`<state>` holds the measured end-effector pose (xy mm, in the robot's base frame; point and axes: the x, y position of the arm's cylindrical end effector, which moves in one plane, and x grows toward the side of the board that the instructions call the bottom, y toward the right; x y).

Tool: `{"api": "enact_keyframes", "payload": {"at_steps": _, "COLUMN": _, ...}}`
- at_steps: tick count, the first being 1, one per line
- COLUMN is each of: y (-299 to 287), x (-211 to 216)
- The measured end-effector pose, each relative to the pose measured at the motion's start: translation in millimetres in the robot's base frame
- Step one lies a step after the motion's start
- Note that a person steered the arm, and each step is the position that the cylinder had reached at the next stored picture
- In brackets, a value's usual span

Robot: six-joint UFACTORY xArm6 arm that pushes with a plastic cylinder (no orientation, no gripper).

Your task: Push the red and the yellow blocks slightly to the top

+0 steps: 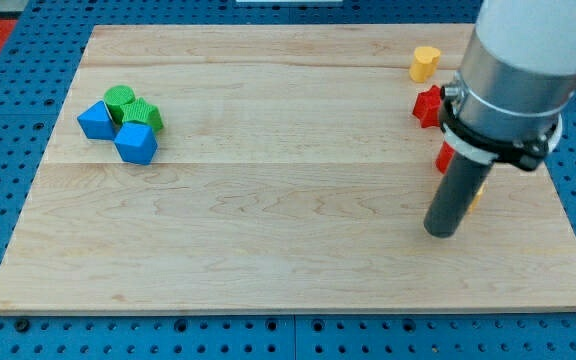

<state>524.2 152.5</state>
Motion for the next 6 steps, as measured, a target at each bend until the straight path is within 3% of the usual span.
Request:
{"api": "enact_keyframes", "payload": {"at_steps": 1, "y": 19.9, "x": -5.2}}
{"api": "enact_keyframes", "payload": {"at_steps": 2, "y": 45.5, "x": 29.3}}
{"api": "enact_keyframes", "payload": {"at_steps": 6, "y": 44.9, "x": -68.1}}
